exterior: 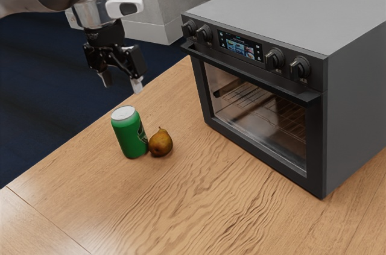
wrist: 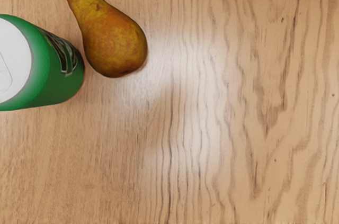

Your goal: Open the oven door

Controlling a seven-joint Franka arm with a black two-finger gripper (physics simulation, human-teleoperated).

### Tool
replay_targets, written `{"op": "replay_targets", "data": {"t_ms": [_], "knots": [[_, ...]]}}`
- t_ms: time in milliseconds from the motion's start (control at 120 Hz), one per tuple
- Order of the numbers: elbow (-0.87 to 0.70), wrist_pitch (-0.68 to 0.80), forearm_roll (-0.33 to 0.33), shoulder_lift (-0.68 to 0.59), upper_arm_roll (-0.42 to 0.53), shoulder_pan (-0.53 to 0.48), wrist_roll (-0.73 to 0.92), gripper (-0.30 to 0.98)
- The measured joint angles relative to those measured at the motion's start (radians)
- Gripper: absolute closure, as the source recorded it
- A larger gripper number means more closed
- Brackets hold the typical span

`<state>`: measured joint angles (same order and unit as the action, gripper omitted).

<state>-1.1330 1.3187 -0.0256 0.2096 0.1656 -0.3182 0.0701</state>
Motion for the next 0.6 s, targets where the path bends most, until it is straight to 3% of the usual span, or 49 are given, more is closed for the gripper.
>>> {"op": "replay_targets", "data": {"t_ms": [200,267,350,442,525,600], "knots": [[0.002,-0.009,0.0,0.0,0.0,-0.001,0.012,0.0],[0.076,-0.013,0.01,-0.094,0.004,-0.019,0.045,0.0],[0.123,0.012,0.022,-0.206,0.219,-0.11,0.225,0.0],[0.129,0.03,-0.097,-0.223,0.429,-0.1,0.395,0.0],[0.13,0.041,-0.19,-0.215,0.532,0.016,0.524,0.0],[0.09,0.049,-0.209,-0.242,0.541,0.161,0.624,0.0]]}}
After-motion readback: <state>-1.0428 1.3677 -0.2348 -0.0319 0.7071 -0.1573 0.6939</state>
